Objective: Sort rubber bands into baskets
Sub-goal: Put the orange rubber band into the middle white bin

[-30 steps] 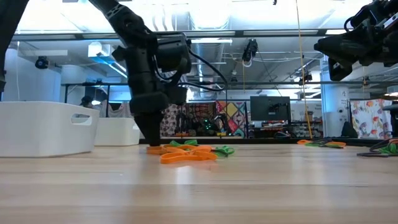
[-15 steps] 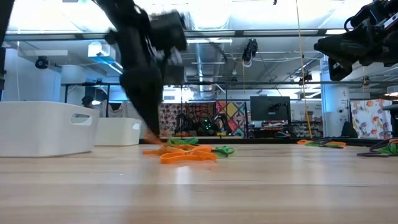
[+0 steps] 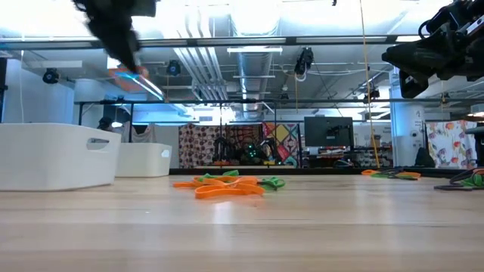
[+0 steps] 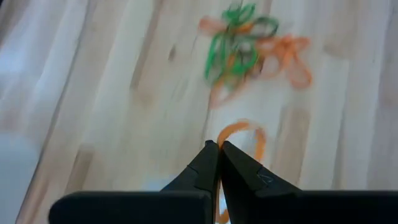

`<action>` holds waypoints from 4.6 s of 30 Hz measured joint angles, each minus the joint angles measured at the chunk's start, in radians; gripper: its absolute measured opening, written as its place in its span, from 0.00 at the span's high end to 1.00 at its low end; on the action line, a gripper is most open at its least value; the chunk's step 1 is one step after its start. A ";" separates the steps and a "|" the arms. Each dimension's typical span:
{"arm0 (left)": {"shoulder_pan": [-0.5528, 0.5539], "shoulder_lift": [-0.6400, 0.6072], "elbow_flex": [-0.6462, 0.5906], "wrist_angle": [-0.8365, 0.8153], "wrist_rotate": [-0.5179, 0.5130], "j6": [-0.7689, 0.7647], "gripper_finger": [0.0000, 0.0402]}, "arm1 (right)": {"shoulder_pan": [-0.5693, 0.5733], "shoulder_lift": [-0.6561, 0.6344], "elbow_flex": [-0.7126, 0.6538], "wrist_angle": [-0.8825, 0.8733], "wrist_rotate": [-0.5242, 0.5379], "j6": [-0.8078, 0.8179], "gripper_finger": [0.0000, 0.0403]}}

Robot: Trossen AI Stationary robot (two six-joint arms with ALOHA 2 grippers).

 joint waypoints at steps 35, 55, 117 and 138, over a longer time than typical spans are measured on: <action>-0.044 -0.096 -0.515 0.004 -0.011 -0.690 1.00 | 0.000 0.000 0.000 0.000 0.000 0.000 0.92; 0.058 0.066 -0.526 0.019 0.096 -0.652 0.94 | 0.000 0.000 0.000 0.000 0.000 0.000 0.92; 0.061 0.658 -0.088 0.584 0.080 0.237 0.63 | 0.000 0.000 0.000 0.000 0.000 0.000 0.92; -0.001 0.260 -0.093 0.226 0.074 0.095 1.00 | 0.000 0.000 0.000 0.000 0.000 0.000 0.92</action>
